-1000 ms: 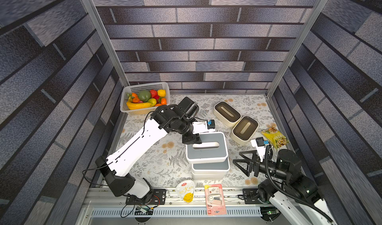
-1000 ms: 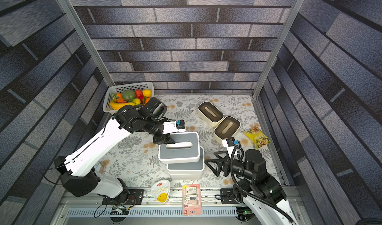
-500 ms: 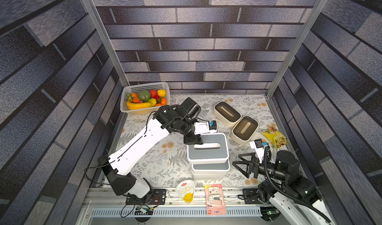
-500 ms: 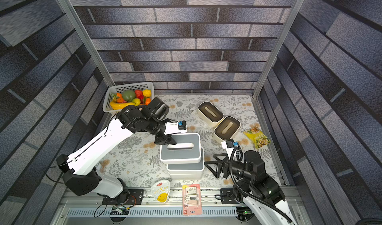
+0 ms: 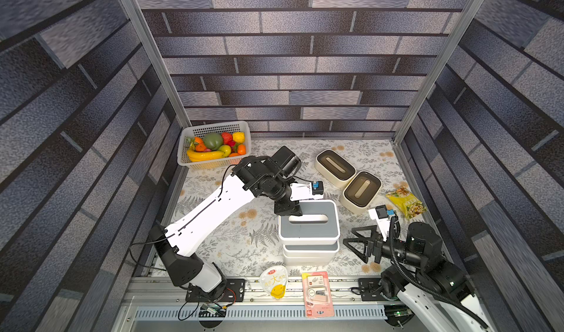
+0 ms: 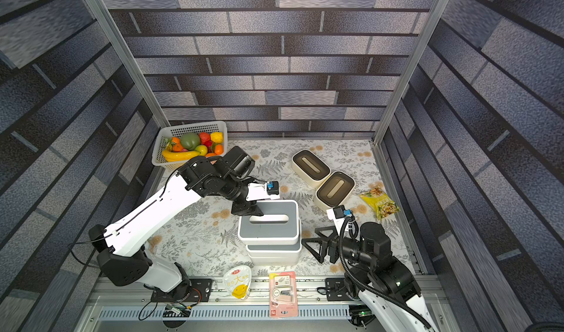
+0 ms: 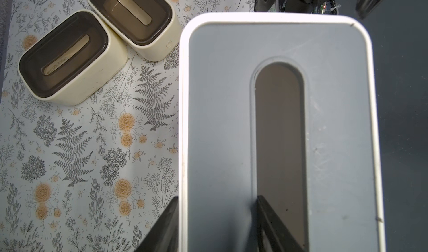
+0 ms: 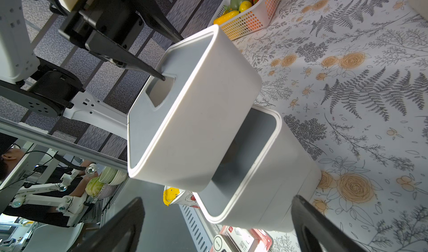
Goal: Stack the tissue boxes
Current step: Place the tissue box at the tissue box.
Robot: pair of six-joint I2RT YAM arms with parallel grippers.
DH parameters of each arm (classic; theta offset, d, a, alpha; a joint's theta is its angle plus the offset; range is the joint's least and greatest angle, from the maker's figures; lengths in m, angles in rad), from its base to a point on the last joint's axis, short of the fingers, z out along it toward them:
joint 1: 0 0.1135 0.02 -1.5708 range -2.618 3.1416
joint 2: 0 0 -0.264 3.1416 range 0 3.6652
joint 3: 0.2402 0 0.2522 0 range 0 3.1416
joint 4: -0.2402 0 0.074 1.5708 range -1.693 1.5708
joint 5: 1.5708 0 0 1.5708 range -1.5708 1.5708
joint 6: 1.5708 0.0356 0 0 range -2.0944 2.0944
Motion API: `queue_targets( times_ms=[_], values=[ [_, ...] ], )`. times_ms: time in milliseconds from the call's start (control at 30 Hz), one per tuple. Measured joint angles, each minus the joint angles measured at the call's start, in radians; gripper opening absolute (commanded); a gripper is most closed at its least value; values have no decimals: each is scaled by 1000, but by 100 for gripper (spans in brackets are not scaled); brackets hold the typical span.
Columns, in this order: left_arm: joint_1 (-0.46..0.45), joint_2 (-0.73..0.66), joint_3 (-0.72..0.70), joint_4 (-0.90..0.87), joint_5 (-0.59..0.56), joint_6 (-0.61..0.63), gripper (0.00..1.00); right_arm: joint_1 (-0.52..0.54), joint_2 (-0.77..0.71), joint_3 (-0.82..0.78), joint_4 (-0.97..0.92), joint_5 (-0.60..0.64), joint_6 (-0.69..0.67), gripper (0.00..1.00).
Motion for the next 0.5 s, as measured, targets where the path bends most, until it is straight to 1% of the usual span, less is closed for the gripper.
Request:
queue_targets(
  times_ms=[500],
  values=[
    [-7, 4, -2, 20, 4, -1, 47, 0, -8, -5, 0, 0, 0, 100]
  ],
)
